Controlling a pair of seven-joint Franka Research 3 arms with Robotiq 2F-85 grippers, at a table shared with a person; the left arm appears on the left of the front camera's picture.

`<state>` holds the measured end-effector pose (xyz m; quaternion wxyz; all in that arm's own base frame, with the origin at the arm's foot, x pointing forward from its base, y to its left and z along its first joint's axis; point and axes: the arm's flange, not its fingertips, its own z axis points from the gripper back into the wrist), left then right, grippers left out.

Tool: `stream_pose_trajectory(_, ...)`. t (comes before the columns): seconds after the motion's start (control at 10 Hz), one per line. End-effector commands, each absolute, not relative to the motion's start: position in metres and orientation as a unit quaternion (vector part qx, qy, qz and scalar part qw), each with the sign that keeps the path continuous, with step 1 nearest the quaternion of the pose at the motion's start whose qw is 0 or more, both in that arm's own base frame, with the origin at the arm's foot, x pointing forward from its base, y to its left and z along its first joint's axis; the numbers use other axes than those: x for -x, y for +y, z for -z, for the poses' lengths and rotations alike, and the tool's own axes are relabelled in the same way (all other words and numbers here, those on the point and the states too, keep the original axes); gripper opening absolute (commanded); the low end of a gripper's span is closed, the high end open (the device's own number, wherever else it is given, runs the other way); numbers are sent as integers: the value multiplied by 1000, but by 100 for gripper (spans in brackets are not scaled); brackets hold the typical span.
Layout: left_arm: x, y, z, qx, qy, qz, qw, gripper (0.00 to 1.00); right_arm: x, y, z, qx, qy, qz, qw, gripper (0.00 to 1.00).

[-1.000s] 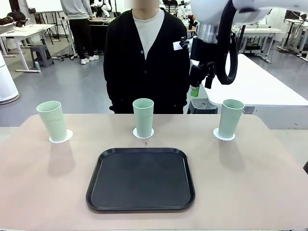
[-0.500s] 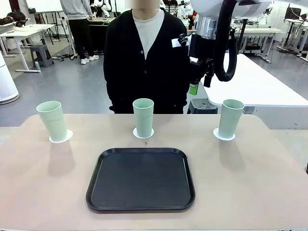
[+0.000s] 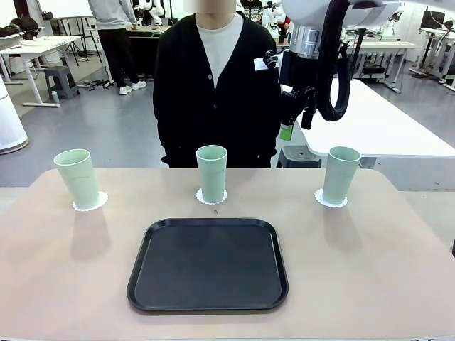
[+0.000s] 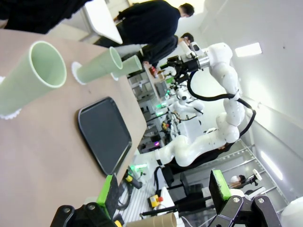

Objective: Place coasters on the table and set cups on them.
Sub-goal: Take one Reusable plastic cup from the Flat Tray and place it on a coaster set by the human.

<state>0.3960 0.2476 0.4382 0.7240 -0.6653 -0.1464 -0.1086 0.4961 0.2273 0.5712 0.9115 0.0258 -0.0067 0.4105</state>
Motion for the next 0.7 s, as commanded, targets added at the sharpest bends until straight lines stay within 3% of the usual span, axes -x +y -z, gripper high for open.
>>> stream_pose_trajectory(0.0,-395,249,-440,663,-150,109,725,100,-496,227,-567,-16,-12,-408,913,100)
stream_pose_trajectory(0.2,-395,249,-440,663,-150,109,725,100,-496,227,-571,-26,-7,-411,911,100)
stream_pose_trajectory(0.4,-395,249,-440,663,-150,109,725,100,-447,148,-579,-181,-110,-306,928,100)
stream_pose_trajectory(0.6,-395,249,-440,663,-150,109,725,100,-440,68,-552,-299,-118,-215,922,100)
